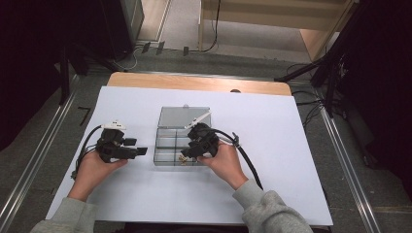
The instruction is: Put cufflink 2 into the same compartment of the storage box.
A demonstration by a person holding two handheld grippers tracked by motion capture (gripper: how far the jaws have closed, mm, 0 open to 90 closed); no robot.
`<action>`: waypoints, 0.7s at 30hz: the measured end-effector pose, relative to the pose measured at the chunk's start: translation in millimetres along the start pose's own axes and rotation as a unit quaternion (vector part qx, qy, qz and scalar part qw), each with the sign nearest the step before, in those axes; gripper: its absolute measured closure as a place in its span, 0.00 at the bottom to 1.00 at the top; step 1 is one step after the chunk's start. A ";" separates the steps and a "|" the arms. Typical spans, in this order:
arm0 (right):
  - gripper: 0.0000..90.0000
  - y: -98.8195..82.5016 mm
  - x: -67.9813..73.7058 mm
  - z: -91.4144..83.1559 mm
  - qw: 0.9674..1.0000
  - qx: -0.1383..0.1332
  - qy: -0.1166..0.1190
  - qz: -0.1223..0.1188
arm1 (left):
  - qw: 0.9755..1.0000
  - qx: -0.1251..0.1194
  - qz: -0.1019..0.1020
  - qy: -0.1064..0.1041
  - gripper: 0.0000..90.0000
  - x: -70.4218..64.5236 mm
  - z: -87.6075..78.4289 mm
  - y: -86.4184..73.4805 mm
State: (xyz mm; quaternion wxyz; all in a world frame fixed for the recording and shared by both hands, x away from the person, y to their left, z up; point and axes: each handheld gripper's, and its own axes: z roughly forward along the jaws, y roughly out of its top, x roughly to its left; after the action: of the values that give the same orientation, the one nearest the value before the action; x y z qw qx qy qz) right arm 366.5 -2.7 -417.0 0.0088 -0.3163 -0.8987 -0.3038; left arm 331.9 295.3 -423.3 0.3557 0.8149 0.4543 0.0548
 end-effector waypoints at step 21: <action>0.58 -18.4 -34.2 -32.9 0.999 -0.024 -0.017 0.035 | 1.000 -0.002 0.000 0.000 0.39 -0.5 -0.2 0.1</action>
State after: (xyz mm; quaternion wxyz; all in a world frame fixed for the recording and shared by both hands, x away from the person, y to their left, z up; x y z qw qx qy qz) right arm 377.5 -51.4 -407.3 -0.0038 -0.3527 -0.8797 -0.3190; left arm 331.5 295.0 -423.0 0.3571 0.8142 0.4544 0.0553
